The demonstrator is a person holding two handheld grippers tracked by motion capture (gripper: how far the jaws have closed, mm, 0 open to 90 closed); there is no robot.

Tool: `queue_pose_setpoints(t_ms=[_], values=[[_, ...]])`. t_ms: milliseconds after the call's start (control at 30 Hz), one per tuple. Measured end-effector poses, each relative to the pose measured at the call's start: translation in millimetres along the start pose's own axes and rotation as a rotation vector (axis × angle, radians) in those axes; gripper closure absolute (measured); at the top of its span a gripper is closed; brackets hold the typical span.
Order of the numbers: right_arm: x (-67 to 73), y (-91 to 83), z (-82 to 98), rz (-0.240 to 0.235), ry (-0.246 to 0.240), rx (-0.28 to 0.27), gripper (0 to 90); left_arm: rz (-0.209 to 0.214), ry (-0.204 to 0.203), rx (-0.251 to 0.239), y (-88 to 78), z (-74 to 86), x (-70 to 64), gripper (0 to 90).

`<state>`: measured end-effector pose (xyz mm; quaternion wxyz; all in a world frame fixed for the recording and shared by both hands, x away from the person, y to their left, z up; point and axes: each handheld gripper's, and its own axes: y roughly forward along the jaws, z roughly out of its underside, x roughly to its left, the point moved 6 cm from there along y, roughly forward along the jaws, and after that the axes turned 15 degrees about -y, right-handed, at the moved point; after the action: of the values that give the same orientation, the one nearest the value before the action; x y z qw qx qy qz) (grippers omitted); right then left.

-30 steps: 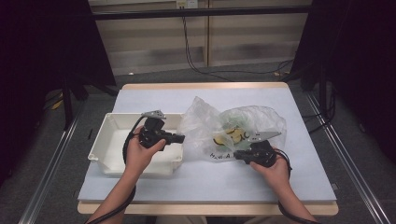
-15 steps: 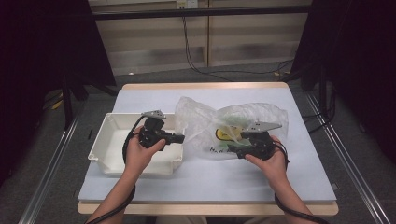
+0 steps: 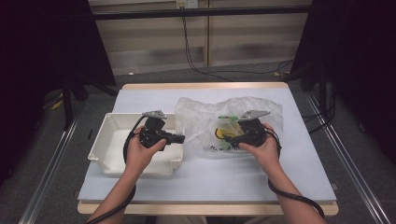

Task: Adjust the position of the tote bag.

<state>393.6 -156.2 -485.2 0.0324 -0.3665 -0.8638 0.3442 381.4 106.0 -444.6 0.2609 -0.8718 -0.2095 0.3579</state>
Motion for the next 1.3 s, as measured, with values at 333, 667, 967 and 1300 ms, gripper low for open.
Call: queue_pose_setpoints(t_ms=[333, 667, 967, 1300], values=[[-0.6, 7.9, 17.8, -0.072, 0.033, 0.039, 79.6, -0.004, -0.001, -0.023, -2.0, -1.9, 2.0, 88.1], [28.5, -20.7, 29.4, -0.165, 0.026, 0.033, 89.0, -0.024, -0.006, -0.069, -11.3, -5.1, -3.3, 57.5], [39.2, -23.2, 42.7, -0.173, 0.077, 0.034, 89.0, -0.071, 0.035, -0.106, -21.5, -9.0, -7.1, 30.6], [48.7, -18.4, 40.4, -0.191, 0.056, 0.054, 86.7, -0.051, 0.09, -0.114, -31.7, -11.4, -37.0, 29.1]])
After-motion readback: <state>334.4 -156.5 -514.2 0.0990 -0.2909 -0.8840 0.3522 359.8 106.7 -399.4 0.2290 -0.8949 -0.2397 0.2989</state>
